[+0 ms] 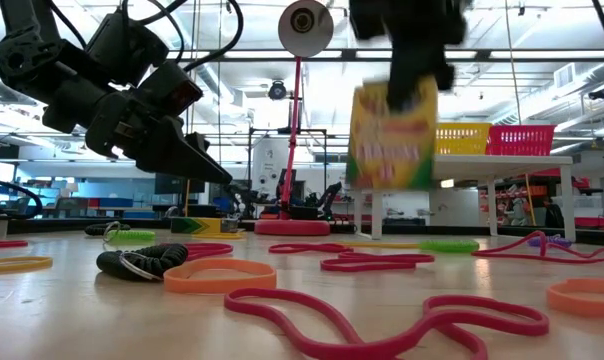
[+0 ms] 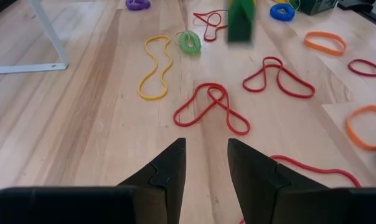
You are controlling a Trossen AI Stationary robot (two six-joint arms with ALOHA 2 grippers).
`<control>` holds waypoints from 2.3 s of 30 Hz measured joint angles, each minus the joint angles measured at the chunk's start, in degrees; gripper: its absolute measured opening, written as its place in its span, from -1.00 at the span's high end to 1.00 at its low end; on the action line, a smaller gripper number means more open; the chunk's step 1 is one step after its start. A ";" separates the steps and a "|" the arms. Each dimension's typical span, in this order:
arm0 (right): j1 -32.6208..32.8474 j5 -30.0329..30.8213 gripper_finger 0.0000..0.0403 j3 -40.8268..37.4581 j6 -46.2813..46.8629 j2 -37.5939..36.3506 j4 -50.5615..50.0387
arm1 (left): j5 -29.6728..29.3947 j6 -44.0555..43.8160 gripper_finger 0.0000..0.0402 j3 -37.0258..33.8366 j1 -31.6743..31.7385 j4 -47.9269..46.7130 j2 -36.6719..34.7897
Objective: Pick & Place Office Desk Supplies
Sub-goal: Put the crayon box into the black bin
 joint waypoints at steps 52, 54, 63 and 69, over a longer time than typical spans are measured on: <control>-51.93 -1.32 0.47 31.36 -76.59 7.08 -23.97 | 0.05 0.23 0.38 -0.02 0.02 7.23 -0.07; -51.93 -2.05 0.47 30.78 -76.93 7.08 -23.81 | 0.07 0.20 0.38 -0.02 0.02 7.23 -0.07; -51.95 -2.02 0.47 28.34 -76.54 7.08 -22.91 | 0.04 0.03 0.38 -0.02 0.02 7.23 -0.06; -51.95 -1.46 0.33 28.34 -75.58 7.20 -20.69 | 0.07 -0.46 0.38 -0.02 0.02 7.19 -0.07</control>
